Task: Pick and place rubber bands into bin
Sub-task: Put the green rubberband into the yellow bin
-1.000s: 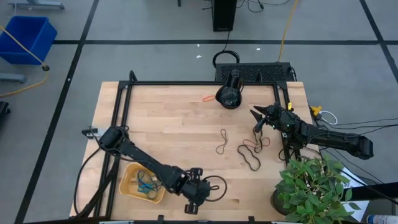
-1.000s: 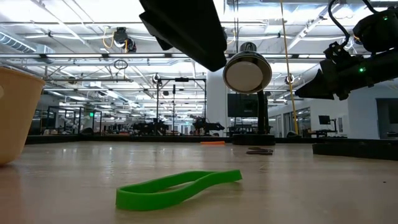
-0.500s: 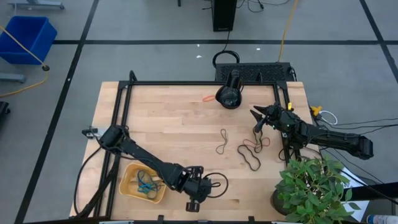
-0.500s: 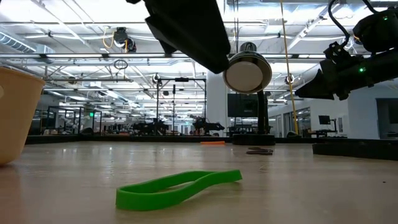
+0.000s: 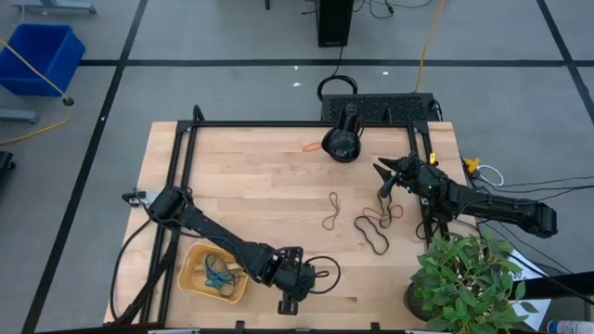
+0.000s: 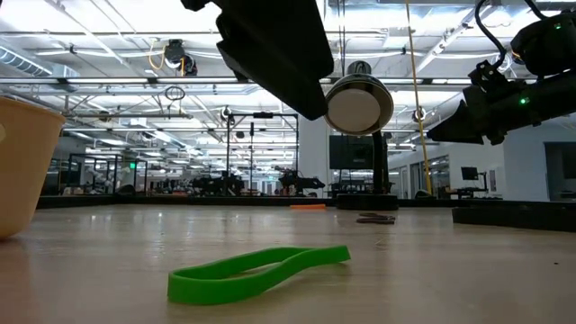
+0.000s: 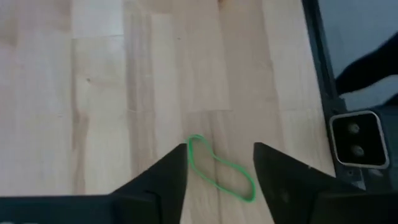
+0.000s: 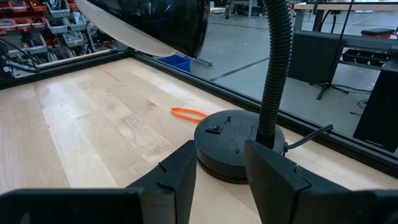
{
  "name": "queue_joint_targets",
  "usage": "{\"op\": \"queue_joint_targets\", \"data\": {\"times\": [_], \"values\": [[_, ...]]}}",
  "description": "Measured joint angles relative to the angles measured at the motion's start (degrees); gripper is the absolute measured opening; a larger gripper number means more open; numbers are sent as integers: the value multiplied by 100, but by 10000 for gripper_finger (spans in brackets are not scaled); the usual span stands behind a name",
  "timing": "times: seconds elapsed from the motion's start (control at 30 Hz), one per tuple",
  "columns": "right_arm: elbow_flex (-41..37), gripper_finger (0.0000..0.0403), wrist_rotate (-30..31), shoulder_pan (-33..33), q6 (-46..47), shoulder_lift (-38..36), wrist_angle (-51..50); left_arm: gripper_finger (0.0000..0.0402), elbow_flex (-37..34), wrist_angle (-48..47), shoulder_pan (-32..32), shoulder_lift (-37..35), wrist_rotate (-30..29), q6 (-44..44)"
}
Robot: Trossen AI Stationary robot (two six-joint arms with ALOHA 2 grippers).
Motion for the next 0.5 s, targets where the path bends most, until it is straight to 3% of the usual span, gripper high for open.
{"op": "queue_joint_targets", "data": {"times": [0.23, 0.5], "values": [[0, 130, 0, 1, 1, 0, 0, 239, 0, 212, 38, 0, -94, -504], [-1, 130, 0, 1, 1, 0, -1, 233, 0, 77, 31, -9, -156, -330]]}}
